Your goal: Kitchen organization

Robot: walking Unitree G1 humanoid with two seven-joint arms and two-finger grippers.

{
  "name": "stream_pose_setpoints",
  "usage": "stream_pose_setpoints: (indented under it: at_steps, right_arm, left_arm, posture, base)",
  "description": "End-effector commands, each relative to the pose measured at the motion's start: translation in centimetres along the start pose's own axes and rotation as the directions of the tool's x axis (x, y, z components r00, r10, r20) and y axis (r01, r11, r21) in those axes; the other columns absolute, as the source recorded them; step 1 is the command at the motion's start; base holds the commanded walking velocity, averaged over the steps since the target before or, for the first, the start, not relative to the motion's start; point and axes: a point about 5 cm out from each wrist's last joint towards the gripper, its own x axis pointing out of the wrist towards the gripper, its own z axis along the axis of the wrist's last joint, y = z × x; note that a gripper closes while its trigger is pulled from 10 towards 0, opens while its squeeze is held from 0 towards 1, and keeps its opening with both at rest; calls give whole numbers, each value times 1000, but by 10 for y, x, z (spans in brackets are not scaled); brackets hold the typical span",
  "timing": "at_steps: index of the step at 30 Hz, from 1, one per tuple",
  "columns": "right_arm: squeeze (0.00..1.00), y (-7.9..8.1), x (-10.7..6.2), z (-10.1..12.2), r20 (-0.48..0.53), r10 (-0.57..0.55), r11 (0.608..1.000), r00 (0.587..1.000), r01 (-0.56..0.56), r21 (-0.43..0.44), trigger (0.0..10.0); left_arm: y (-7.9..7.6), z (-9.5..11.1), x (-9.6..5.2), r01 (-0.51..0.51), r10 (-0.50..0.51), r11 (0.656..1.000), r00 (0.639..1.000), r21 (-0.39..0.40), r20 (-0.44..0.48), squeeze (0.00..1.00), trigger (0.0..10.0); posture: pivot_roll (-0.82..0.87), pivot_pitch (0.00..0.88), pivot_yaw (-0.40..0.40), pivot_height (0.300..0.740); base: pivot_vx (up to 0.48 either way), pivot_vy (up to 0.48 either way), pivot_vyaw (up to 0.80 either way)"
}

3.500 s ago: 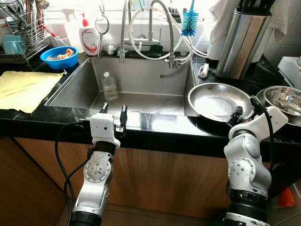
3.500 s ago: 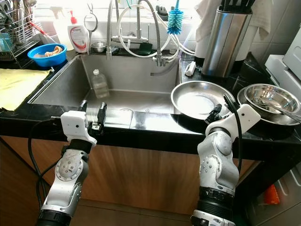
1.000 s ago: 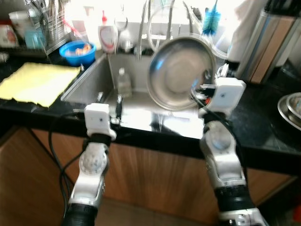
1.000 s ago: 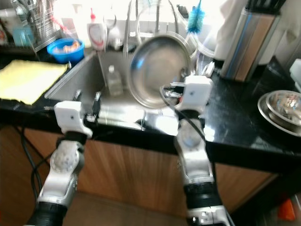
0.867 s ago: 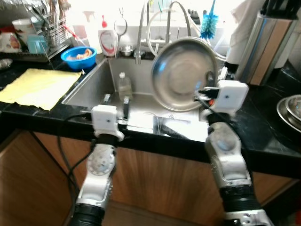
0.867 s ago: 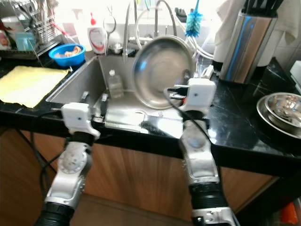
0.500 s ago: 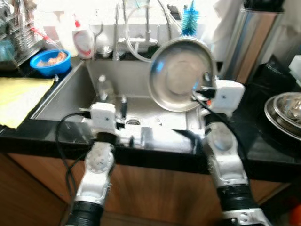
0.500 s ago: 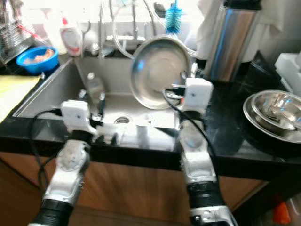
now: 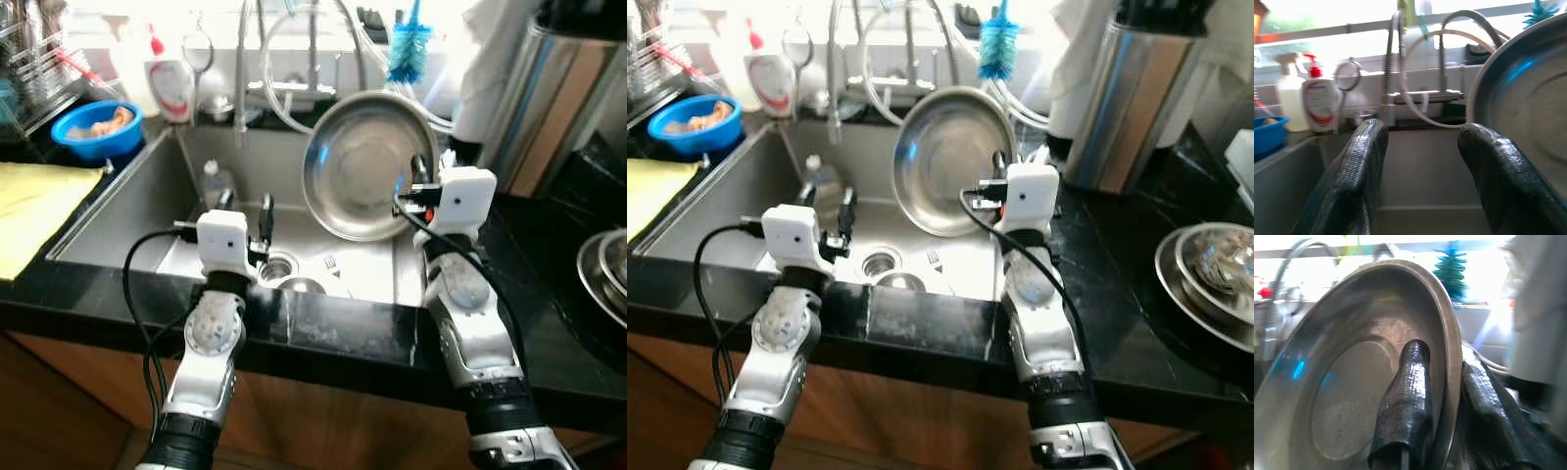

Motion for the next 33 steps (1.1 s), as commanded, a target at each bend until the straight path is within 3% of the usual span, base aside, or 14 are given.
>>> stream_pose_setpoints:
  at_steps: [1,6,11,15,33]
  right_arm:
    - [0,12,4,10,39,78,997,996,-78,-15,10000]
    - [0,15,6,10,32,144,989,989,-142,-42,10000]
    - [0,15,3,-8,-66,194,976,979,-199,-84,10000]
    - [0,16,2,-11,-88,213,971,973,-221,-89,10000]
    - [0,12,8,-22,-153,167,974,974,-186,-127,10000]
  left_arm:
    - [4,-2,-1,-14,14,1000,1000,1,-6,0,10000]
    - [4,-2,-1,-15,15,1000,1000,-2,-10,0,10000]
    - [2,-3,-2,-14,14,1000,1000,-6,-15,0,10000]
    - [2,-3,-2,-15,15,1000,1000,-6,-16,0,10000]
    - [3,-2,-3,-5,5,1000,1000,-7,-11,0,10000]
  posture:
    - [-117,0,27,740]
    - [-120,0,24,740]
    - [-117,0,20,740]
    - [-118,0,21,740]
    - [-105,0,24,740]
  base:
    - [0,0,0]
    - [0,0,0]
    - [0,0,0]
    - [0,0,0]
    - [0,0,0]
